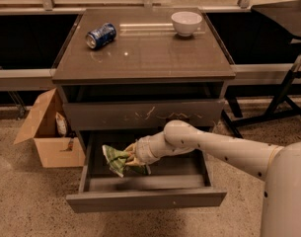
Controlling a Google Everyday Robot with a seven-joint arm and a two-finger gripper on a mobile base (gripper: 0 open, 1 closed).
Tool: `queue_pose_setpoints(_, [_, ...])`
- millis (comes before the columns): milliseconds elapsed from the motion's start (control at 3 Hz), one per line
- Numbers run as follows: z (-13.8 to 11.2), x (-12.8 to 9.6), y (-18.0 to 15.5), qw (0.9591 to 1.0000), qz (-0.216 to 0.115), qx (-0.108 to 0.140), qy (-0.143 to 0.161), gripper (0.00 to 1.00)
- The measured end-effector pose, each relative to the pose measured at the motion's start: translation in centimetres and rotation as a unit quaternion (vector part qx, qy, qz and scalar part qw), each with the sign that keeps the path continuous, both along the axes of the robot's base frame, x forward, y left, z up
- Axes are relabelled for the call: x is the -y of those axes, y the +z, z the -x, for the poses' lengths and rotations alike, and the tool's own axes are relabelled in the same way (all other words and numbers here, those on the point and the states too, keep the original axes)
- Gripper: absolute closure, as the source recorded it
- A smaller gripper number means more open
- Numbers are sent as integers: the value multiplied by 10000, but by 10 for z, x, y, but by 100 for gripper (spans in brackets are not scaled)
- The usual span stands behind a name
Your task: Pick green jalapeno chip bag from middle drawer and place on counter
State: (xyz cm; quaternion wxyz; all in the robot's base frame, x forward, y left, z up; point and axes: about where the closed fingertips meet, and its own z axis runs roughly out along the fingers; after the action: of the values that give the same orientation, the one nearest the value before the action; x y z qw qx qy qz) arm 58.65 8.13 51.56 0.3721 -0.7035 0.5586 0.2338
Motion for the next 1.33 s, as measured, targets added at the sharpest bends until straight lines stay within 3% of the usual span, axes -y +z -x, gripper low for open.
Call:
queue_pose_setpoints(333, [8,0,42,9996,-197,218,36,100])
queue_pose_setpoints(667, [13,22,101,9981,-286,526,-146,100])
queue_pose_setpoints(1333, [12,56,204,9930,-28,1148,-291,100])
